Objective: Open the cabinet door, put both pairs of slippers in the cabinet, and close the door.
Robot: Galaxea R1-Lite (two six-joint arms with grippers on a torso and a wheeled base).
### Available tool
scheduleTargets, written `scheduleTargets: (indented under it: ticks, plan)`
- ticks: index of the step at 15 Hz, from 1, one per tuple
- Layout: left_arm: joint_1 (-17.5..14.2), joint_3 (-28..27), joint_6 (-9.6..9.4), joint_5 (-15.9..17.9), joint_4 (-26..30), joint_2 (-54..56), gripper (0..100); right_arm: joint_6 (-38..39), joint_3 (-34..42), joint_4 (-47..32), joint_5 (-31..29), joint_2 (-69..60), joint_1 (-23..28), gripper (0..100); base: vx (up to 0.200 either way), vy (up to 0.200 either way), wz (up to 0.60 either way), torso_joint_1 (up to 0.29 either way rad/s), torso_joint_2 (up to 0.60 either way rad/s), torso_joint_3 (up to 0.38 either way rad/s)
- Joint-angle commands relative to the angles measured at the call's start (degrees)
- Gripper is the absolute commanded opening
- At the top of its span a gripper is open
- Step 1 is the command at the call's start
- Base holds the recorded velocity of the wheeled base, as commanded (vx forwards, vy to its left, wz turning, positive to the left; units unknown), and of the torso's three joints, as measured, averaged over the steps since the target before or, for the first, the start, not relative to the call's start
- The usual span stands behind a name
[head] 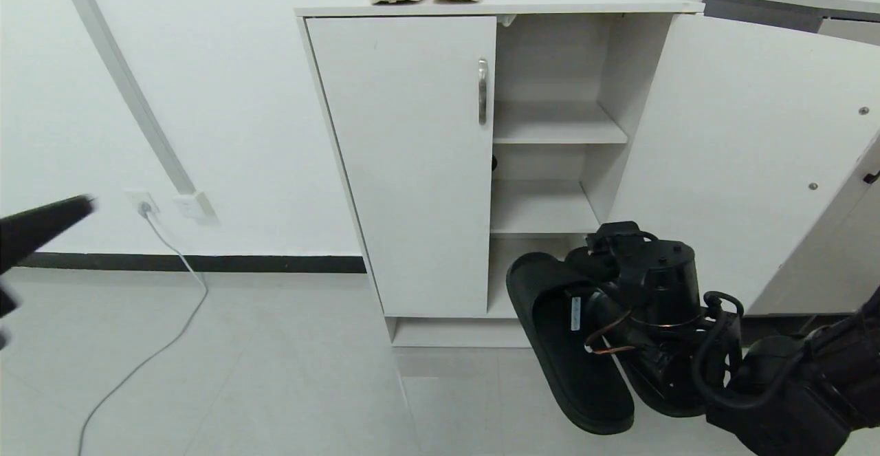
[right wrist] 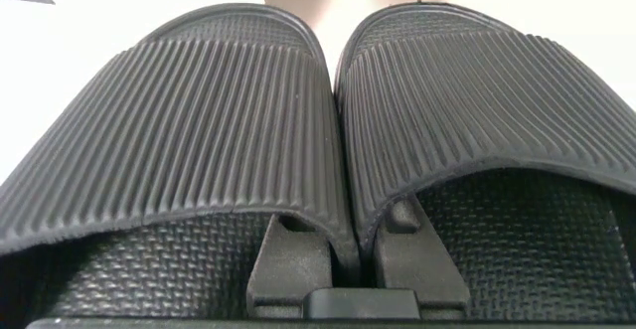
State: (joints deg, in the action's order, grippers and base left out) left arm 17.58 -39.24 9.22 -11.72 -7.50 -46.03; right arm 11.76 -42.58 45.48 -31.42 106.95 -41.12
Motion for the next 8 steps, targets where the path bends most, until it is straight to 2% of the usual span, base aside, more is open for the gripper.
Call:
scheduleTargets:
  ticks: [1,3,4,5,6,7,8]
  plan:
    - [-20.6,18.6,-3.15,-3.6,17.0,35.2,0,-0.1,0.2,0.1,0.0,1.3,-0.1,0,0.0,0.0,0.0,0.0,0.0,0.0]
    - [-20.1,26.1,-5.17,-3.3,16.6,42.6,0,-0.3,1.0,0.1,0.0,-0.3,-0.5,0,0.0,0.0,0.0,0.0,0.0,0.0]
    - [-18.9,27.7,-5.09,-3.2,15.7,43.2,0,-0.3,1.2,0.1,0.0,-0.6,-0.5,0,0.0,0.0,0.0,0.0,0.0,0.0]
    - [-17.5,31.4,-5.52,-0.1,14.2,46.0,0,-0.3,1.8,0.1,0.1,-1.3,-1.2,0,0.0,0.0,0.0,0.0,0.0,0.0]
    - [-17.6,34.0,-5.7,3.0,13.1,46.0,0,-0.3,1.9,0.1,0.1,-1.5,-1.5,0,0.0,0.0,0.0,0.0,0.0,0.0]
    - [-17.5,38.8,-5.88,5.5,6.8,46.0,0,-0.3,2.2,0.1,0.1,-1.5,-2.3,0,0.0,0.0,0.0,0.0,0.0,0.0]
    - [-17.6,39.2,-6.32,7.8,4.9,46.0,0,-0.3,2.2,0.2,0.2,-1.5,-2.7,0,0.0,0.0,0.0,0.0,0.0,0.0]
